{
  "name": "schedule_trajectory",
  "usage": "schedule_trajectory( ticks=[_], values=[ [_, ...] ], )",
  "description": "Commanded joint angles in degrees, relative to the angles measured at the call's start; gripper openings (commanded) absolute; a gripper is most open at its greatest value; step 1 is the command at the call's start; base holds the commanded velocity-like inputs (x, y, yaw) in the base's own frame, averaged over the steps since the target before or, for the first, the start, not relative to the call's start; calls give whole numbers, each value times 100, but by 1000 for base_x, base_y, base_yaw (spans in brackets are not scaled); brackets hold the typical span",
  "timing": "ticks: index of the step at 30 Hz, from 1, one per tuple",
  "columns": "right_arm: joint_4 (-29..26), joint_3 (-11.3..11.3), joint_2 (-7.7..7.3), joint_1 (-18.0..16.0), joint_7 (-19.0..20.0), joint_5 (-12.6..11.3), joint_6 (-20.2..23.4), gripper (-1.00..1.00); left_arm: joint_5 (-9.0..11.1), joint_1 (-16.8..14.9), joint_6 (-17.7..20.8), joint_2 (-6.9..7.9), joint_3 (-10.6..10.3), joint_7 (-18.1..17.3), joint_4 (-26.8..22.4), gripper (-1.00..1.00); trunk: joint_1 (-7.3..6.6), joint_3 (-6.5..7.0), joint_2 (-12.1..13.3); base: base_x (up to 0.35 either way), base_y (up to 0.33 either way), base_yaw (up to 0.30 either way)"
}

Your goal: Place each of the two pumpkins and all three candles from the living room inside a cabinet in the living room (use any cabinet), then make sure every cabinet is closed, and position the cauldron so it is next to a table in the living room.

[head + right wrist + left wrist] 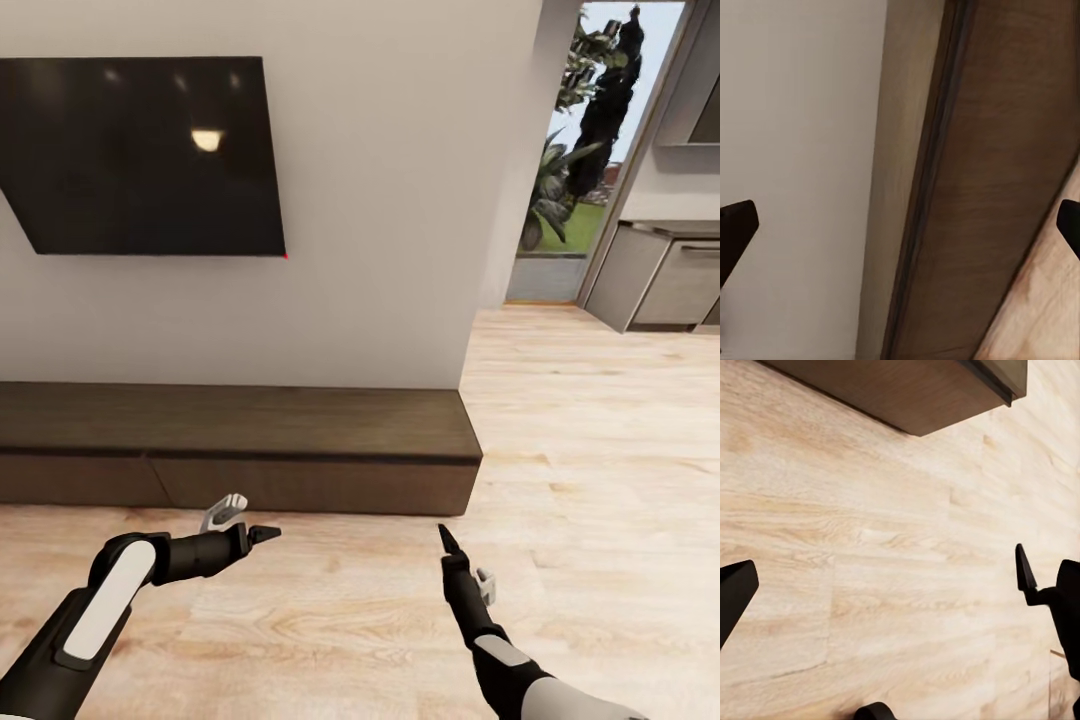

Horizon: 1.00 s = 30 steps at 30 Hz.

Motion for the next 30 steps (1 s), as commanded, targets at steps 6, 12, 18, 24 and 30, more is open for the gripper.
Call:
schedule_trajectory(
  ticks=[6,12,18,24,30],
  values=[
    [5,38,26,-1,12,-145,-35,100,3,-4,12,0,-21,-2,-2,100,132,-113,-245,0,0,0],
    [23,52,8,2,-71,-120,-83,100,3,-4,12,-5,-23,-2,-2,100,264,-221,-485,0,0,0],
    [14,55,5,3,-7,-118,-81,100,3,-4,12,-12,-34,-2,-2,100,395,-329,-726,0,0,0],
    [5,73,1,3,36,-125,-64,100,3,-4,12,-12,-36,-2,-2,100,527,-436,-966,0,0,0],
    [26,72,-10,0,477,-127,-55,100,9,-4,12,-4,-36,-2,-2,100,659,-544,-1207,0,0,0]
  ],
)
